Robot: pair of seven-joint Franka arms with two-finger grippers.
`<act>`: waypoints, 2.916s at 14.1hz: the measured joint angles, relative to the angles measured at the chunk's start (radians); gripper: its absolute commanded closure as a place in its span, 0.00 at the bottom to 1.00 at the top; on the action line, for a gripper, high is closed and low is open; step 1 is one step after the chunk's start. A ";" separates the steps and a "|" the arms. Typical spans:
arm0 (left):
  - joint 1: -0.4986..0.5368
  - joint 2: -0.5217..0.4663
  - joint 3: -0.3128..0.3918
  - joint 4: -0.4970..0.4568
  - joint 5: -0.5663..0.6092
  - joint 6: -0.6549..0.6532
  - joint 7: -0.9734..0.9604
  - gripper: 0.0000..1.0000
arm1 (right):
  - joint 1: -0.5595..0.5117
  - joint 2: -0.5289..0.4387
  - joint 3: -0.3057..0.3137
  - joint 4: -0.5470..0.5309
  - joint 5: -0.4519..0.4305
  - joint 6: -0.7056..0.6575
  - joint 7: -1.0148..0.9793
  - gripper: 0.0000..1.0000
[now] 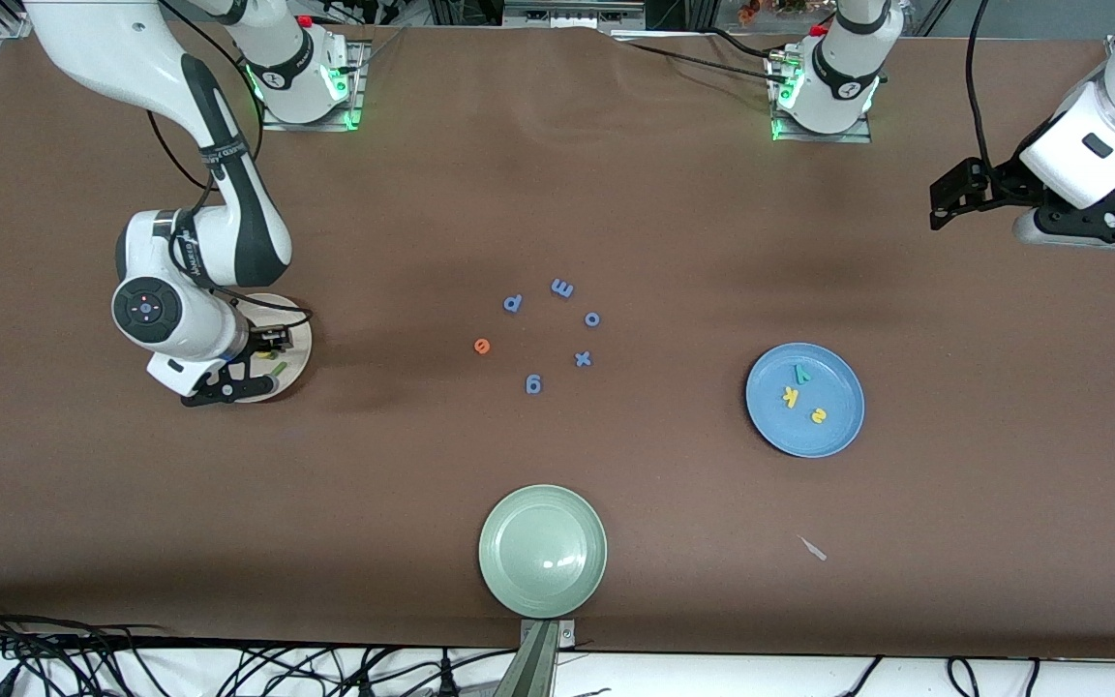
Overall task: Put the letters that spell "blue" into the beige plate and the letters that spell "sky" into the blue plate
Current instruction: 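Carry the yellow n to the cream plate and open the right gripper, then grasp the orange 6 with the right gripper and lift it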
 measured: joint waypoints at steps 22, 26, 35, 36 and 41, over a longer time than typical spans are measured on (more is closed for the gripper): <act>0.001 0.001 0.001 0.001 0.000 -0.002 0.000 0.00 | 0.194 0.244 0.300 0.202 0.024 0.197 0.777 0.05; 0.001 0.001 0.003 0.001 0.000 -0.003 0.000 0.00 | 0.195 0.255 0.300 0.202 0.024 0.205 0.778 0.37; 0.002 0.001 0.004 0.001 0.000 -0.008 0.000 0.00 | 0.195 0.256 0.297 0.206 0.024 0.201 0.779 0.82; 0.002 0.001 0.003 0.001 0.000 -0.011 0.000 0.00 | 0.195 0.257 0.297 0.208 0.024 0.202 0.780 0.85; 0.006 0.001 0.004 0.001 0.000 -0.017 0.000 0.00 | 0.146 0.238 0.279 0.248 0.024 0.135 0.726 0.85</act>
